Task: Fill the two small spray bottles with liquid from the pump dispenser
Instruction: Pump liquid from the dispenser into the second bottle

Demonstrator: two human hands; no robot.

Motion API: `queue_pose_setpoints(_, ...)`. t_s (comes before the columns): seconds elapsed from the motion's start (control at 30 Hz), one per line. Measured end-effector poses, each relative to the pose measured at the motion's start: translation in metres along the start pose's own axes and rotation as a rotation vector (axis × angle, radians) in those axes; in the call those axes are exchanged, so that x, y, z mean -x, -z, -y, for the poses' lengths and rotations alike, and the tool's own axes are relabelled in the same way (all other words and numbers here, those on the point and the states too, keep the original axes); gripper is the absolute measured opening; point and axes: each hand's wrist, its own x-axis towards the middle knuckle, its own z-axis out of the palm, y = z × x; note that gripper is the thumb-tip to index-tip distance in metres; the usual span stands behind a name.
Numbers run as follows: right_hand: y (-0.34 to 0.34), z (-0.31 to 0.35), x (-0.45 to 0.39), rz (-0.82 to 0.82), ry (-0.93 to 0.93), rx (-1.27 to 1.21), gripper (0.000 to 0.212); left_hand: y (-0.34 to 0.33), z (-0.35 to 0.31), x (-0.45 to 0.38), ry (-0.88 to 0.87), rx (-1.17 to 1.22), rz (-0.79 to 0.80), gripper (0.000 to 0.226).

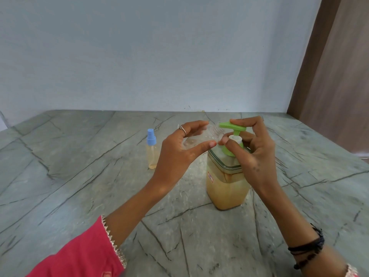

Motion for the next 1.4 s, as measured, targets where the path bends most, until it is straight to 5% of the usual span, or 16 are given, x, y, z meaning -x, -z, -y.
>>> queue_pose_setpoints(0.5,0.0065,-0.0064,0.0008,0.142,0.034,-0.023,0.047,-0.0006,0.0000,0.0000,-0.005,0.024,0.000,0.042)
queue_pose_setpoints(1.4,0.0019,-0.0035,-0.0036,0.031,-0.085,-0.099,0.031,0.0000,0.0018,-0.0012,0.012,0.044,0.003,0.039)
